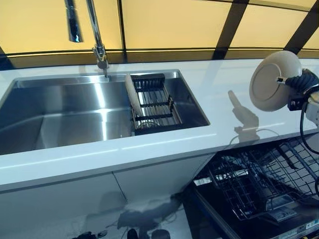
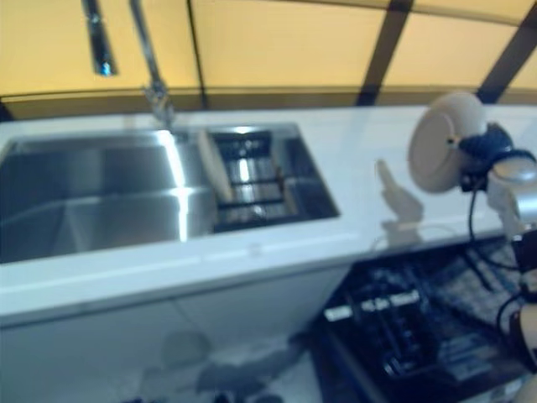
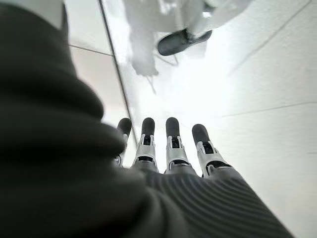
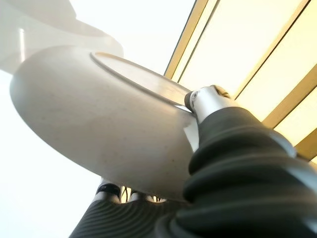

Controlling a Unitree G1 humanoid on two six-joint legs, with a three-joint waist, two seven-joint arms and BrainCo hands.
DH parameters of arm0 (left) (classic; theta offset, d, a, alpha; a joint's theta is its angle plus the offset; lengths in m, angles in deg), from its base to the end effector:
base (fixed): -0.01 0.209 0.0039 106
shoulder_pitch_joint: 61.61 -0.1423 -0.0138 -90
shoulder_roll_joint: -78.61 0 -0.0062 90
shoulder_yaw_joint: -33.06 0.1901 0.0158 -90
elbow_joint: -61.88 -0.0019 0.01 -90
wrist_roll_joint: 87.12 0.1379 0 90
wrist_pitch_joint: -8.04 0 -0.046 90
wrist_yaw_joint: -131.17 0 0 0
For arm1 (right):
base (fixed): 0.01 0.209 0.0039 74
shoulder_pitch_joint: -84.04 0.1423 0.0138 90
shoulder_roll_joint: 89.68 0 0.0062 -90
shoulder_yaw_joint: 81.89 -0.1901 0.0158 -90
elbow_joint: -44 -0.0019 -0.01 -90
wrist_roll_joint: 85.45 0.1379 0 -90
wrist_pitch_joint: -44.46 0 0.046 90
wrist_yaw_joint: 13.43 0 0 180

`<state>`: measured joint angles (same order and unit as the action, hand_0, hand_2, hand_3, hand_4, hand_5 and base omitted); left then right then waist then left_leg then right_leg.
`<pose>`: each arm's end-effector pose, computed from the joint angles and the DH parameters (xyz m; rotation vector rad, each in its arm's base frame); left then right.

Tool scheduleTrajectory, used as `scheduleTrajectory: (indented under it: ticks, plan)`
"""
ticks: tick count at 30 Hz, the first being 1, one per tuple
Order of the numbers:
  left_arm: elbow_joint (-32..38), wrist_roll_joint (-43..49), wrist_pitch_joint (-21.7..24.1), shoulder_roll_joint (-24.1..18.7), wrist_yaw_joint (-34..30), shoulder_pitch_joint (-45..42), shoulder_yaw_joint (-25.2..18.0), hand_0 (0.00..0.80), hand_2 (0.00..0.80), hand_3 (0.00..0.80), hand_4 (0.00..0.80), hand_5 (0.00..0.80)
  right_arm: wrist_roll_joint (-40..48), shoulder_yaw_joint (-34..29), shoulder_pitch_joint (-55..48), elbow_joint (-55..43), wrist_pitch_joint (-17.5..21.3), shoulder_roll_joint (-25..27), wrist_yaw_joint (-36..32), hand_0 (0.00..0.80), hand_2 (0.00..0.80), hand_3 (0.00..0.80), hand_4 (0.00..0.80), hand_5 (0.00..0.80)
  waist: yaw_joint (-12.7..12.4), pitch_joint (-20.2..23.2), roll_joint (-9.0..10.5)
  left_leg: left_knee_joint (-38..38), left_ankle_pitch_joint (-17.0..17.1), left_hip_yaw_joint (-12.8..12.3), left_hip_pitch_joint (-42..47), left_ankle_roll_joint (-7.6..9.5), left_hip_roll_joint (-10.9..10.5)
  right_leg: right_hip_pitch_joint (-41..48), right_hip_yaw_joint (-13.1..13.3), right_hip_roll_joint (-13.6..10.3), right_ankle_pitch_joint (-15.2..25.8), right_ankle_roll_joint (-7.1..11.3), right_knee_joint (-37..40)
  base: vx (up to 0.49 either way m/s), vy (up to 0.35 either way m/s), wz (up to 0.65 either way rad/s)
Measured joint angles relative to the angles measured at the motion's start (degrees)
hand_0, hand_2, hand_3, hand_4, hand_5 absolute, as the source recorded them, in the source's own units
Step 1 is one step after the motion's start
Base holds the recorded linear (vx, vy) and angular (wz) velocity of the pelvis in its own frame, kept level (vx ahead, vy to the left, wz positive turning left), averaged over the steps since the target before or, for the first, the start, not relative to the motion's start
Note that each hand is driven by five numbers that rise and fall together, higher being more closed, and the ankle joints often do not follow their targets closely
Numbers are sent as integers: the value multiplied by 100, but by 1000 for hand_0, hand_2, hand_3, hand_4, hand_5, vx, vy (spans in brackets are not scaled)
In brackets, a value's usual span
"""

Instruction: Take plates into dishwasher

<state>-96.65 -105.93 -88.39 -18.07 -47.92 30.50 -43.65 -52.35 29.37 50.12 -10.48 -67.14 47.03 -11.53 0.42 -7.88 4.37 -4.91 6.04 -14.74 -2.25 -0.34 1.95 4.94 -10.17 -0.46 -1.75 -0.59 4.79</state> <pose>0.0852 0.2724 -0.1041 0.1984 1.2604 0.2524 0.3034 -0.3313 0.2650 -0.4670 0.0581 -0.3475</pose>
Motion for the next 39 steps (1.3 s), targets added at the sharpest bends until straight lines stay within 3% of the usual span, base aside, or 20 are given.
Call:
scheduleTrajectory:
  ticks: [5,16,24,25,28,30,32,33,34,37,39]
  plan:
    - [43,-2,68,267,13,70,14,0,0,0,0,0,-273,206,20,186,-6,168,-396,800,800,800,800,800,39,16,-3,5,27,240,-38,-50,31,-27,27,48,22,-19,12,-140,-54,-2]
    - [-33,2,65,196,88,42,5,0,0,0,0,0,-598,173,12,49,-61,579,-927,800,800,800,800,800,192,138,70,8,33,139,56,-62,-11,-8,232,19,62,32,4,-150,-64,-5]
    - [-68,-1,88,192,158,-121,-136,0,0,0,0,0,-619,-491,-495,-53,-136,1039,-1059,800,800,800,800,800,358,154,42,15,16,51,180,-86,30,40,389,40,97,17,3,-109,-77,-10]
    - [-75,0,92,192,157,-128,-165,0,0,0,0,0,-680,-494,-522,-54,-140,1086,-1100,800,800,800,800,800,354,155,38,16,7,83,202,-99,35,38,435,47,102,9,4,-63,-15,-25]
    - [-144,0,113,188,144,-186,-386,0,0,0,0,0,-718,-483,-523,-72,-146,1144,-1263,800,800,800,800,800,315,150,40,97,-92,564,300,-231,58,21,708,57,106,-3,-33,-29,47,-45]
    - [-157,0,113,194,140,-176,-465,0,0,0,0,0,-719,-483,-523,-101,-180,1217,-1412,800,800,800,800,800,264,124,87,411,-171,719,227,-336,49,-26,886,-1,91,2,-125,31,120,-43]
    - [-153,3,112,224,144,-154,-512,0,0,0,0,0,-724,-485,-524,-107,-180,1299,-1549,800,800,800,800,800,268,118,97,534,-206,801,228,-345,23,-20,979,-80,78,17,-140,50,156,-27]
    - [-140,3,102,294,144,-155,-506,0,0,0,0,0,-825,-533,-575,-143,-164,1415,-1659,800,800,800,800,800,341,170,-17,292,-265,910,339,-275,34,-13,993,-21,96,52,-108,4,148,-4]
    - [-108,5,92,325,144,-124,-508,0,0,0,0,0,-924,-792,-861,-196,-105,1493,-1682,800,800,800,800,800,384,213,-122,-10,-233,884,446,-235,60,-17,953,27,112,74,-75,-11,147,3]
    - [1,16,77,320,144,-36,-480,0,0,0,0,0,-1262,-1425,-1895,-499,-125,1513,-1714,800,800,800,800,800,566,192,-57,-4,-218,905,378,-189,-25,-38,933,-21,180,127,0,-58,80,1]
    - [-7,17,79,316,146,37,-478,0,0,0,0,0,-1407,-1415,-2031,-436,-131,1505,-1778,800,800,800,800,800,662,192,-55,-4,-201,907,277,-154,-65,-124,934,-56,207,160,15,-46,67,0]
